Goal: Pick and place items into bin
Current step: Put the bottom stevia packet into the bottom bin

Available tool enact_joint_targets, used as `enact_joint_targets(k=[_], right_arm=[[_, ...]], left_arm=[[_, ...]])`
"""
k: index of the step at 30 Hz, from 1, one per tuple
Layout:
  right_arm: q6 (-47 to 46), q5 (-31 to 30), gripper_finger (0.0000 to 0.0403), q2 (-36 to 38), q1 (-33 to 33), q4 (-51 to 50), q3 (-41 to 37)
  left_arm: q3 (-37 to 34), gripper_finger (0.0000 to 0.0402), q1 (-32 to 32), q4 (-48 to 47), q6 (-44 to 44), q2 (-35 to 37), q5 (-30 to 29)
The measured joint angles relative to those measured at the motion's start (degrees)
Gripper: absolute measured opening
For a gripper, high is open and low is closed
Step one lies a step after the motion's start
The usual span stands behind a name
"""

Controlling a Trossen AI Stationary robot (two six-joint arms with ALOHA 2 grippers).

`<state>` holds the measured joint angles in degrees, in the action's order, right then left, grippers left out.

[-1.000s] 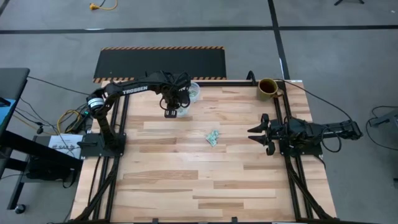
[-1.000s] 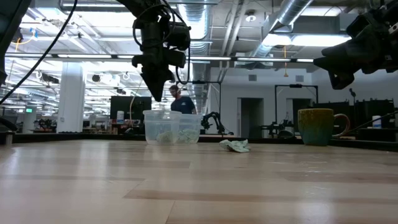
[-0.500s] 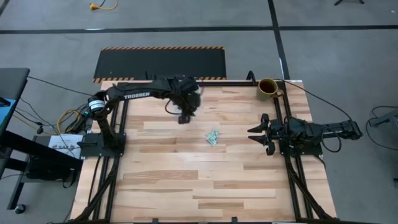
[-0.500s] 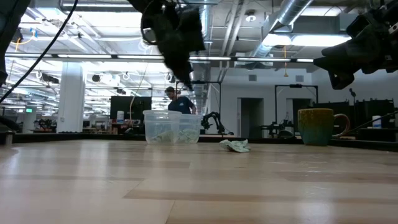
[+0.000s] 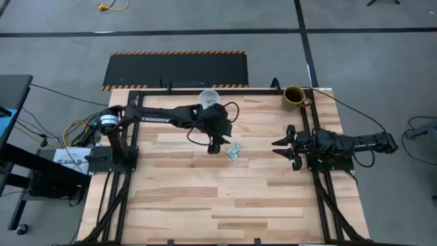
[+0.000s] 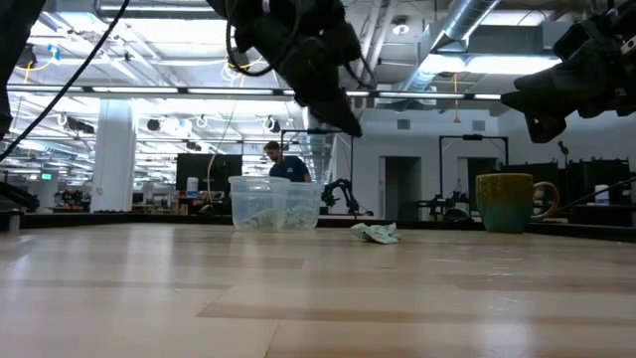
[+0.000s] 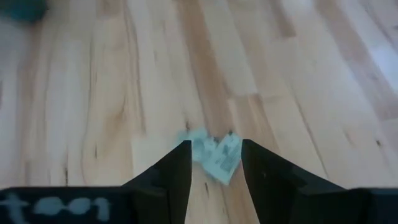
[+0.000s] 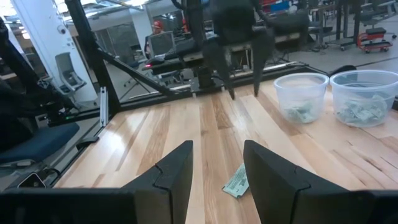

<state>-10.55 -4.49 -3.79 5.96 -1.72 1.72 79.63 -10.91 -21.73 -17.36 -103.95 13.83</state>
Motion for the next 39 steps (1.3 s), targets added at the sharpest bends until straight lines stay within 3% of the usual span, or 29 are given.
enact_joint_targets(k=[9,24,39], right_arm=[[0.0,0.0,0.0136,0.0,0.0,0.0,0.0],[0.0,0.1,0.0136,-0.3,0.0,-0.2,0.0],[0.0,-0.1,0.0136,-0.9,0.0,-0.1,0.0]], left_arm=[[0.0,0.013,1.6,-0.6,6.5,-6.1,-0.2],[0.1,0.0129,4.6,1.4,6.2,-14.0,2.1],[0.1,0.0127,7.2,3.5,9.3,-16.2,-3.8]])
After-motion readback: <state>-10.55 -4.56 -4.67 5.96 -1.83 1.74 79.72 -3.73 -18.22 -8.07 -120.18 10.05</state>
